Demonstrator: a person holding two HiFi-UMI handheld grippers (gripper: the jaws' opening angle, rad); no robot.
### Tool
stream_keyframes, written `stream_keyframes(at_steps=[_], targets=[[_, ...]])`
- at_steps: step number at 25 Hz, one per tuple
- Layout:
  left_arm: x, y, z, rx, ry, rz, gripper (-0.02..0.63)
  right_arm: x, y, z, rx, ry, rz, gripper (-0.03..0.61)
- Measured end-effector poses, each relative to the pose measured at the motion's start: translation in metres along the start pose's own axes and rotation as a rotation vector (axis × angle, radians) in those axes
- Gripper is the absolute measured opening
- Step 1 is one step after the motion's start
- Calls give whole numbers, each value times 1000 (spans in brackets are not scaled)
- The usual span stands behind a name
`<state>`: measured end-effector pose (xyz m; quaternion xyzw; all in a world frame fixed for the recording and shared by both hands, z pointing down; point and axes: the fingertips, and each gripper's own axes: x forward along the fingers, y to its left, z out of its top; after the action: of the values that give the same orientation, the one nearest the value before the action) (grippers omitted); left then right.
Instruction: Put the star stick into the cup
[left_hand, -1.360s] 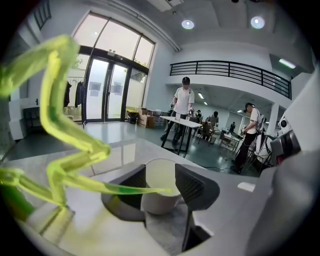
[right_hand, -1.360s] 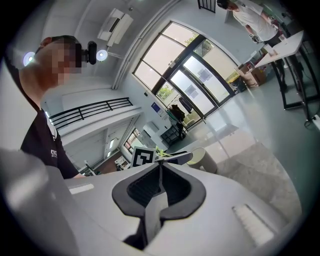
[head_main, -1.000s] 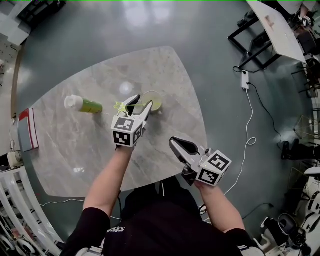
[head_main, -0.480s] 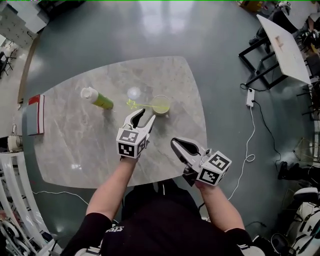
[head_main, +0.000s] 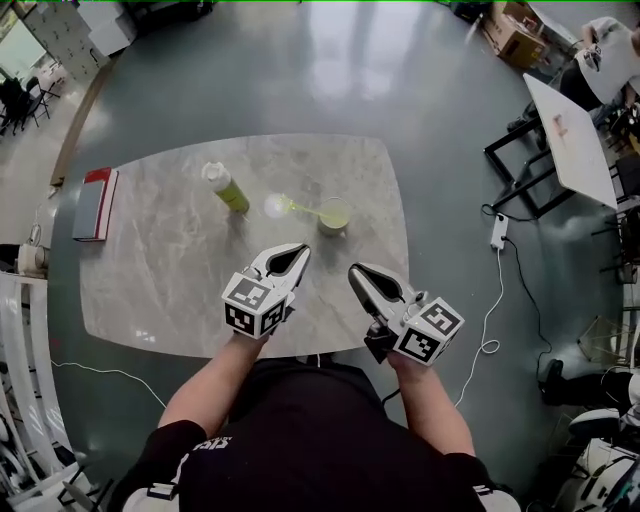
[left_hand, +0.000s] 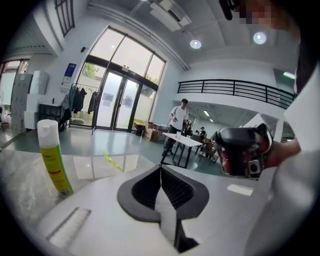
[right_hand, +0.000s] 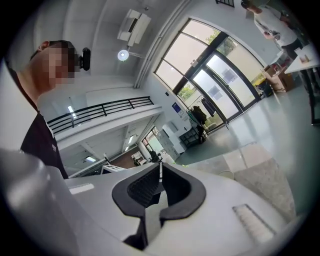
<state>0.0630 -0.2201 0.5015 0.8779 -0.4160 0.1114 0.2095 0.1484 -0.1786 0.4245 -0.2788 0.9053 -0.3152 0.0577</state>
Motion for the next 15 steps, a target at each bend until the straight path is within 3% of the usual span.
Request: stream_keyframes(at_steps=[4,15], targets=[[-36,-15,14,-28,-31,-35,5,-9,11,6,-19,-33,-23,28],[-93,-25,34,23,-52,-25,3,-8,40,4,-51,-62,-56,14]])
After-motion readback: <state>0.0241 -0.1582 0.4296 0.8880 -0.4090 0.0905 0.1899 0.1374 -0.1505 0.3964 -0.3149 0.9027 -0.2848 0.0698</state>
